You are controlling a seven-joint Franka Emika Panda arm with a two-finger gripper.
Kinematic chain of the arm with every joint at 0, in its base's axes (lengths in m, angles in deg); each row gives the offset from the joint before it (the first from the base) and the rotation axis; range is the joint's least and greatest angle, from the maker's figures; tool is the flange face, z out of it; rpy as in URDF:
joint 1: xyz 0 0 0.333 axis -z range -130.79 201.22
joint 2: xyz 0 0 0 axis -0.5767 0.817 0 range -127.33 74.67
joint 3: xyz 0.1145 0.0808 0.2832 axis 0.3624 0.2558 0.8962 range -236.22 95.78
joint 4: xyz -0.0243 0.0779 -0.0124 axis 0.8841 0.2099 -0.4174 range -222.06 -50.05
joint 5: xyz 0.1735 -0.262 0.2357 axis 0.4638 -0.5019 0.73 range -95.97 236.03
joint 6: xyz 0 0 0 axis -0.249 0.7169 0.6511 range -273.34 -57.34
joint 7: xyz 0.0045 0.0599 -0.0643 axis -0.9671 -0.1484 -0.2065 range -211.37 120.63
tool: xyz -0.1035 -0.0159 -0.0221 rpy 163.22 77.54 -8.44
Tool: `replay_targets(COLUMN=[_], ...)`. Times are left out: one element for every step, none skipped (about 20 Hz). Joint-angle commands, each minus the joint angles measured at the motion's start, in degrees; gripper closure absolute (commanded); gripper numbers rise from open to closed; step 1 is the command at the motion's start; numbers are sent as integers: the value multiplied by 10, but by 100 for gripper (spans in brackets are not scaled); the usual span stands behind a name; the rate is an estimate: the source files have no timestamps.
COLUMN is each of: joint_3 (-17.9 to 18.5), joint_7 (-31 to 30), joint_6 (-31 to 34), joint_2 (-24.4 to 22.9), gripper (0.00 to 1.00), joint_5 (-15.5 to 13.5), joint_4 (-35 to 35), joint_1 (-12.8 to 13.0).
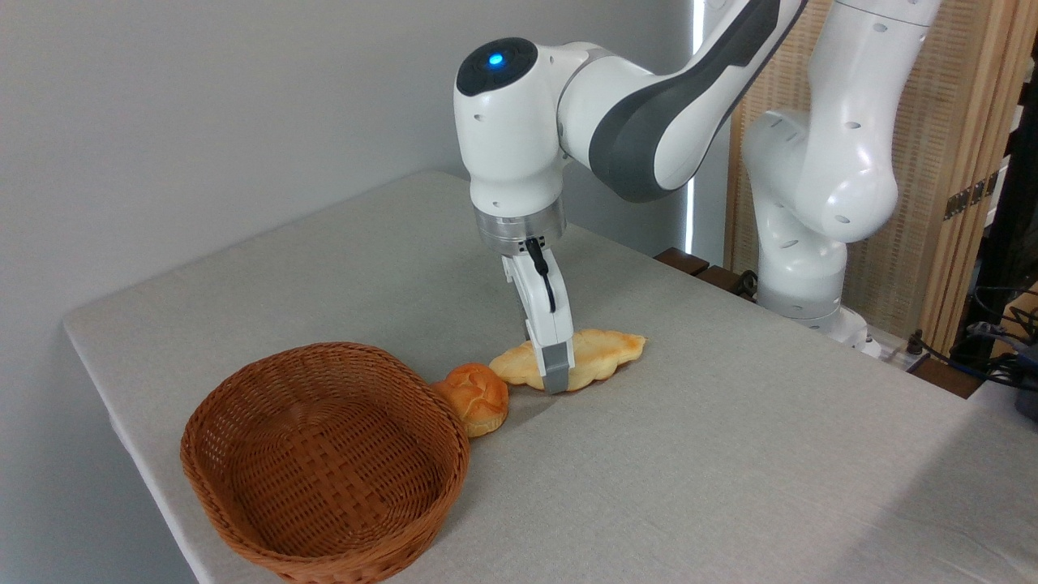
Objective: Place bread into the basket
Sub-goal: 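Close the gripper on the middle of the leaf-shaped loaf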
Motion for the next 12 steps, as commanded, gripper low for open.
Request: replay_targets(joint_3=[10,10,10,10,10,10,10,10,10,10,10,10], joint_7=[8,8,8,8,8,8,8,8,8,8,8,8], joint_6=[-14,-14,-14,-13,-13,-12,-10,-9,-9,-9,-8,-7], joint_2=[-15,-15,-15,-14,-15,-15,-15,-15,-15,-15,-15,-15], gripper=[0,0,0,1,7,13,19,26,32,39,46,51], joint_5=[16,21,26,31,38,39,39,39,39,39,39,39], joint_4=[-24,-26,-28,-29,-30,-30,-31,-31,-31,-31,-31,-31], joint_1=[10,10,10,10,10,10,10,10,10,10,10,10])
